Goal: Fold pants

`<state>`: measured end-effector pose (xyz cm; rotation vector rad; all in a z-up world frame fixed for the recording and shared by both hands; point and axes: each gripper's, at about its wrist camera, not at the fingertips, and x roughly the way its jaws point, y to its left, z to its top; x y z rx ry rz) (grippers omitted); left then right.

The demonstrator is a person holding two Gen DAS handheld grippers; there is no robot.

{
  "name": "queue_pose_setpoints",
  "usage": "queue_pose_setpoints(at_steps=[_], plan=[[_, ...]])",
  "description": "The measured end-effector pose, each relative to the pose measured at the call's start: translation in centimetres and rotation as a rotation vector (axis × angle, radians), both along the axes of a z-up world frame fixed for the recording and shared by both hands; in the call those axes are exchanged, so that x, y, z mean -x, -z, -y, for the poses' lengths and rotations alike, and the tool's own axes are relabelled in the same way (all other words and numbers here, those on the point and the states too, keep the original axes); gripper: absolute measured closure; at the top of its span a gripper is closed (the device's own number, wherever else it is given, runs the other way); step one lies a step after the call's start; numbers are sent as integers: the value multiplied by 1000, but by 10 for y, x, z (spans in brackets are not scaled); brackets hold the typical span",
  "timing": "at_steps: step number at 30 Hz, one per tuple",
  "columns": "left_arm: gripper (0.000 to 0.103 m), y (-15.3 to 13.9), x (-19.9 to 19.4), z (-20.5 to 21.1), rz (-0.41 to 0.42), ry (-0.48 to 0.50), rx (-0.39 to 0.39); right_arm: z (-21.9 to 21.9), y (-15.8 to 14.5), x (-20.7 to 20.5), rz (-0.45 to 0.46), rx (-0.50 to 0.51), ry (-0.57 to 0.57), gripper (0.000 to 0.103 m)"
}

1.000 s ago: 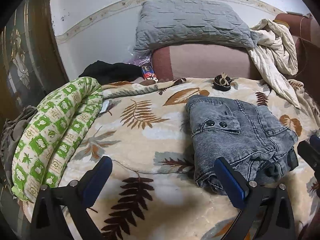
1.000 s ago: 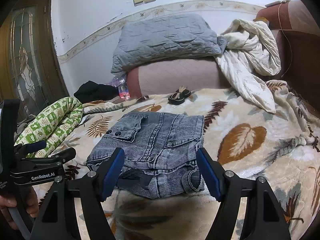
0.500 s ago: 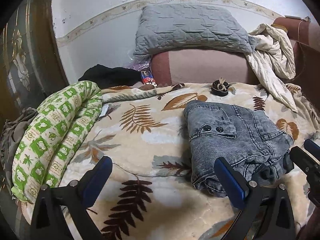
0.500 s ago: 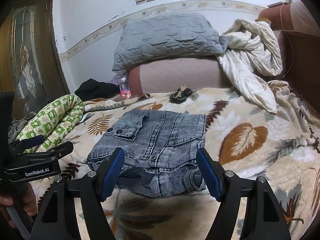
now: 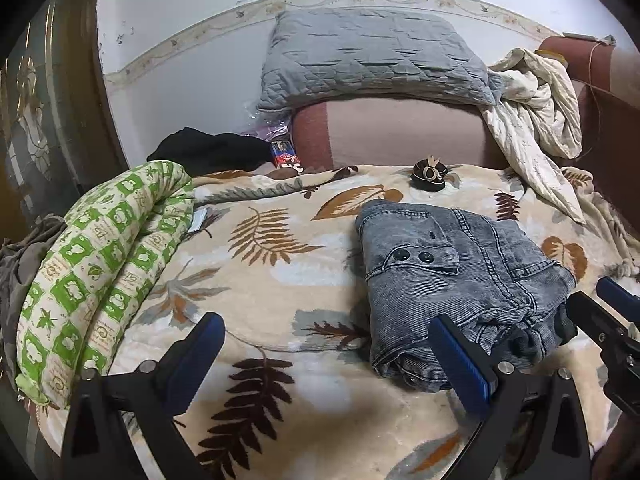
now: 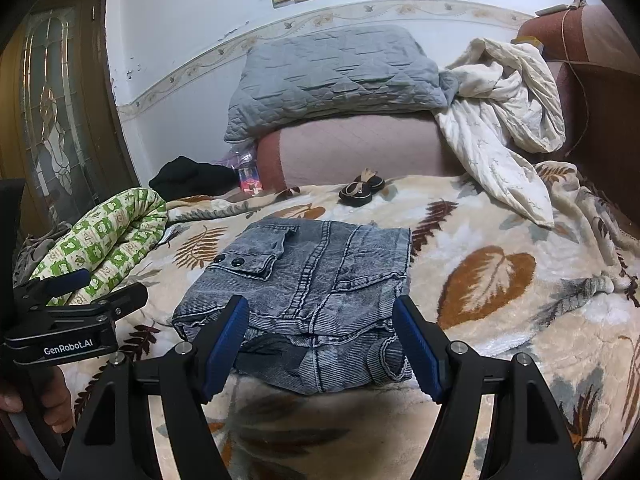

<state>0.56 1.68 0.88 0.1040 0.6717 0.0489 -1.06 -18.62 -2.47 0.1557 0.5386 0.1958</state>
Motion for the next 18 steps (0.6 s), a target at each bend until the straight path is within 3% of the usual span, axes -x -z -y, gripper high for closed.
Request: queue_pose_setpoints(at_steps=[18], plan=[[0,0,0,1,-3,0,3,-1,3,-1,-8,6,-12,28]])
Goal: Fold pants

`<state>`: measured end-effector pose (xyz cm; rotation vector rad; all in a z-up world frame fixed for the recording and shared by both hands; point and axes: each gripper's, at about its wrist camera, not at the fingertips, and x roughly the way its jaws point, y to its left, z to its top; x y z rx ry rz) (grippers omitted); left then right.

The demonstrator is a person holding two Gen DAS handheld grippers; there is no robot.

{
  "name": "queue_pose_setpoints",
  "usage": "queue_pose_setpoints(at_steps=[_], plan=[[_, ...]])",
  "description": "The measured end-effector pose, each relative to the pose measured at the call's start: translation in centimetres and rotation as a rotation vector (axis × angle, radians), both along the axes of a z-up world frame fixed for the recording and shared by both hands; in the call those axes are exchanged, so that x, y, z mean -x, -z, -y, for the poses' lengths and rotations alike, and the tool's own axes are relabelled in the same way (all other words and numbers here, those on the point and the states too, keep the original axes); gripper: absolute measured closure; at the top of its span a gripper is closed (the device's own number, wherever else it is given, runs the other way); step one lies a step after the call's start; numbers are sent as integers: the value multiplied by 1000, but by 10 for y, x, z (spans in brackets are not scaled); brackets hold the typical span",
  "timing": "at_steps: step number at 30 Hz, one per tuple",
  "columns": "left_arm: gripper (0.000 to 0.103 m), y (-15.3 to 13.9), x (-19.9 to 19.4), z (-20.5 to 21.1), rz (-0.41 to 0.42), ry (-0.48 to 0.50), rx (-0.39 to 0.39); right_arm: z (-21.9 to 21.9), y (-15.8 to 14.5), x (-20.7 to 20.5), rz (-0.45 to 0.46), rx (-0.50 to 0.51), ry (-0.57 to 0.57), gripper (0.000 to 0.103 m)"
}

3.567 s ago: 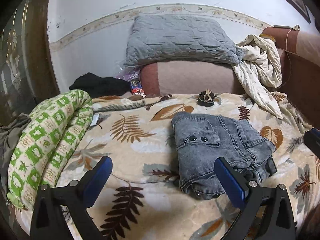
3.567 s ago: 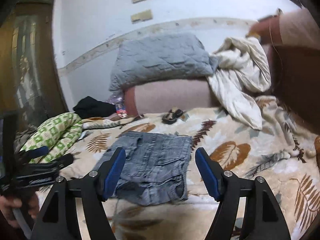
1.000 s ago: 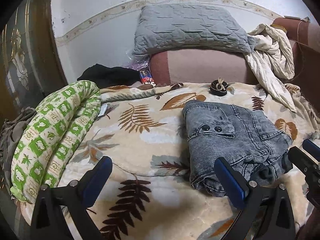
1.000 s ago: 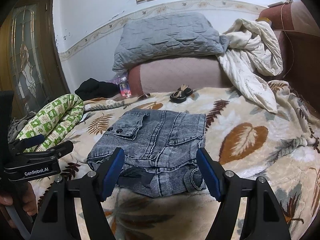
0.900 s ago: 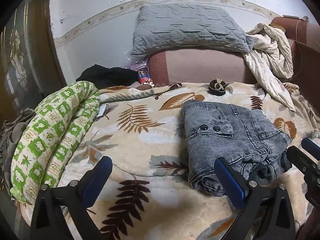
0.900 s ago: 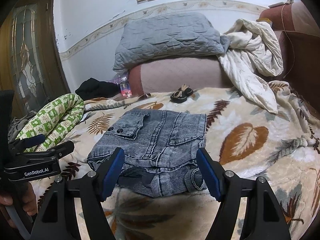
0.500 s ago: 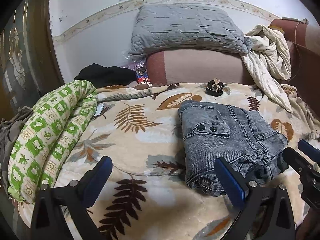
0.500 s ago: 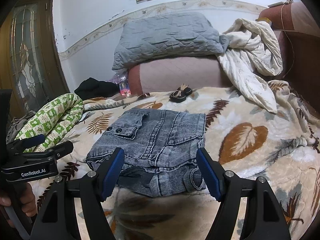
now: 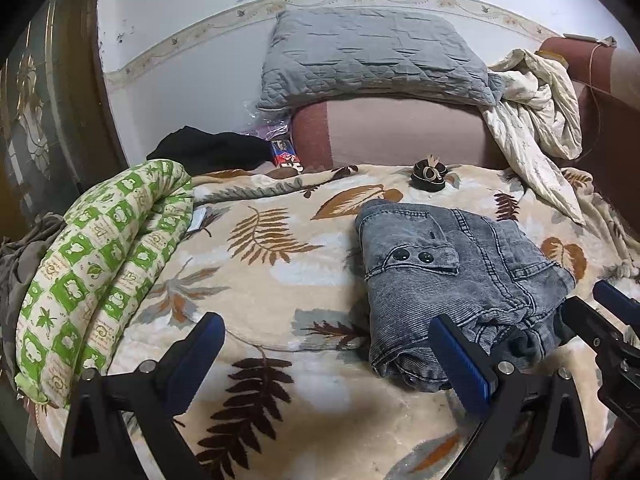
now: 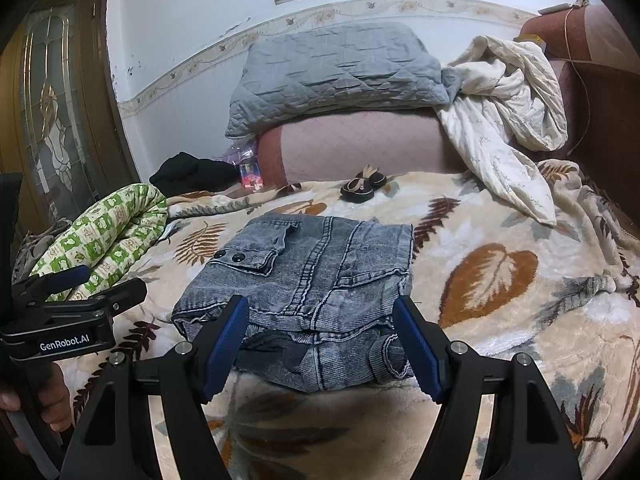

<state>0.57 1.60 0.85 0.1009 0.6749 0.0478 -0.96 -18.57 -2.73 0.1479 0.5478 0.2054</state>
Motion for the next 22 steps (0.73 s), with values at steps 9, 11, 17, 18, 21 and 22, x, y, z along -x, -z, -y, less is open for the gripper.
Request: queue_pose_setpoints(at_steps=[9,11,17,18,21,22], plan=[[0,1,-1,0,-5,1,-1,-2,2,-1,-6,6,-11,28],[0,1,-1,0,-4,1,-2,-1,2,-1,-9,6,-12,28],[0,2,-1,0,-6,9,4,-2,3,-2,-10,8,-16,28],[0,2,-1,0,-6,15,13,-2,3,-2,-11,8,-18,28],[0,1,0,0,-4,31,41,-3,3,-2,-11,9,-18,28],[0,2,-1,-1,-4,27,40,-2,3,-2,-11,9,-18,28]])
